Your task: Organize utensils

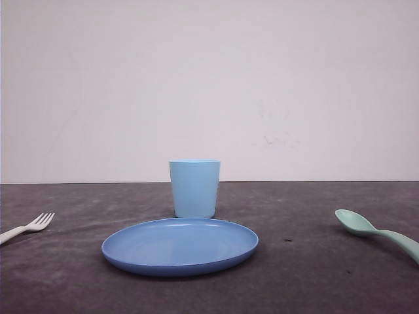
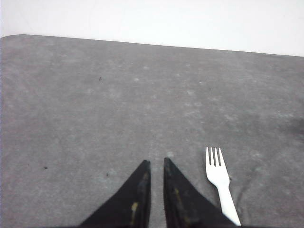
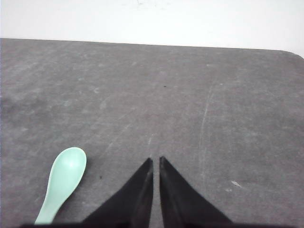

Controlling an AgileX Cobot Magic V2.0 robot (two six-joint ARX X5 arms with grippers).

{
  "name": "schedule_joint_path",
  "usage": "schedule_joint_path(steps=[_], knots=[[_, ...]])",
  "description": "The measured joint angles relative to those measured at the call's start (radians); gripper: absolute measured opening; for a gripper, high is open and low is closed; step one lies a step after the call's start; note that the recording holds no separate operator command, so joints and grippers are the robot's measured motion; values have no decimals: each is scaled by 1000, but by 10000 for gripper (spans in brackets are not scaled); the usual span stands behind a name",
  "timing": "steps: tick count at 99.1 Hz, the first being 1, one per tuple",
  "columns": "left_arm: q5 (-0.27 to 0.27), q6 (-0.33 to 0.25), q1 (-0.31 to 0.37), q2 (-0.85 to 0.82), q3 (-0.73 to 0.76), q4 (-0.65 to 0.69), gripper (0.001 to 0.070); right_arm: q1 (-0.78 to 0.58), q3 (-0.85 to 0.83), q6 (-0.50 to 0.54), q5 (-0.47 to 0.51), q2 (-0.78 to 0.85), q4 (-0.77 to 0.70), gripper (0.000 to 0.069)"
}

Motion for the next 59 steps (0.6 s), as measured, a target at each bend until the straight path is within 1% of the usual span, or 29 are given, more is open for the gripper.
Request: schedule_joint_path(steps=[41,46,59], knots=[[0,-2,0,0,0,0,24,0,0,5,-13,0,0,24],[0,-14,0,0,0,0,24,0,0,8,-32,0,0,24],[0,-69,0,0,0,2,24,0,0,31,-86,0,10,24]])
